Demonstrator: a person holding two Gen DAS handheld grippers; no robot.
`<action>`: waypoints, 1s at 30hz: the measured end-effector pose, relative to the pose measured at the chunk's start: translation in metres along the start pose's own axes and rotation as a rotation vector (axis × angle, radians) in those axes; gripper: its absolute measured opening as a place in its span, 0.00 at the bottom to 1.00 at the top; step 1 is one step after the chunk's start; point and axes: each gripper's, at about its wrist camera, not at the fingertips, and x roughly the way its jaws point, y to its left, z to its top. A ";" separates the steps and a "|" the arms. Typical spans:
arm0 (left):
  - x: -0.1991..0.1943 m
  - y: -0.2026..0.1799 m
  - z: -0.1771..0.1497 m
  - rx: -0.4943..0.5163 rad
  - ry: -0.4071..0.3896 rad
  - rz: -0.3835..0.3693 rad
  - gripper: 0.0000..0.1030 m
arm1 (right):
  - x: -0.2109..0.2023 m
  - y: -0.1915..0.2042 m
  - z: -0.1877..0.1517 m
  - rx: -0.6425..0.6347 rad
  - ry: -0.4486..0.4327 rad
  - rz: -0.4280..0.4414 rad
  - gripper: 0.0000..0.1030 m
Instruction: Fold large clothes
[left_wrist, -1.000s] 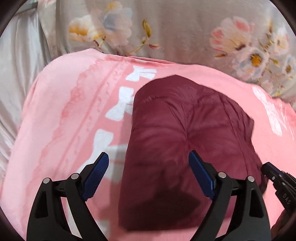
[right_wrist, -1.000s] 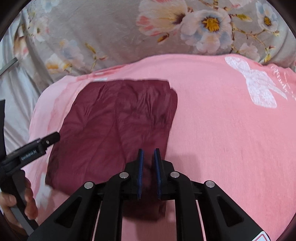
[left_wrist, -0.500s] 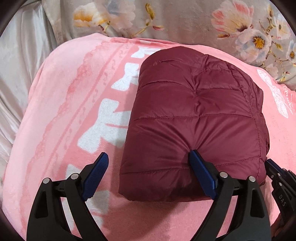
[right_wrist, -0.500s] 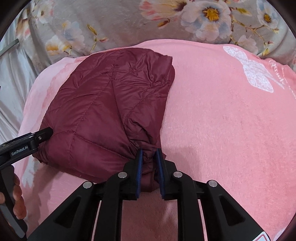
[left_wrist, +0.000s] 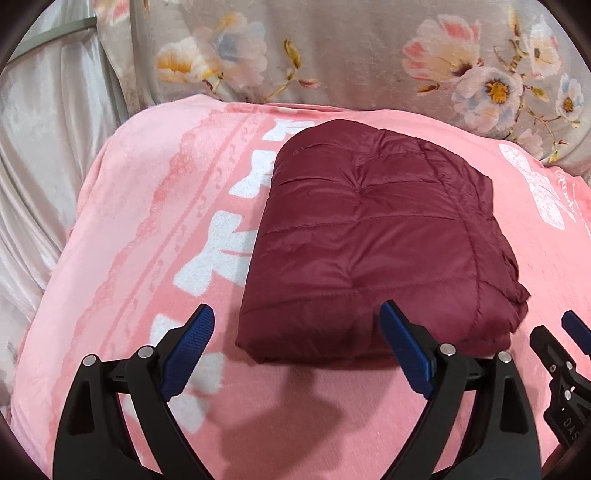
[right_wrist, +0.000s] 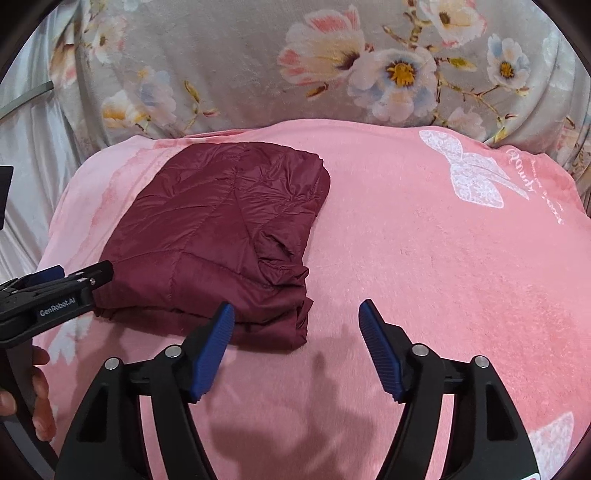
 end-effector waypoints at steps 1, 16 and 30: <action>-0.003 -0.001 -0.001 0.002 -0.003 0.002 0.87 | -0.004 0.001 -0.001 -0.002 -0.004 0.000 0.69; -0.049 -0.016 -0.050 0.008 -0.074 0.013 0.90 | -0.059 0.014 -0.045 -0.042 -0.124 -0.015 0.84; -0.047 -0.019 -0.114 0.015 -0.073 0.013 0.90 | -0.055 0.009 -0.105 -0.015 -0.069 -0.053 0.84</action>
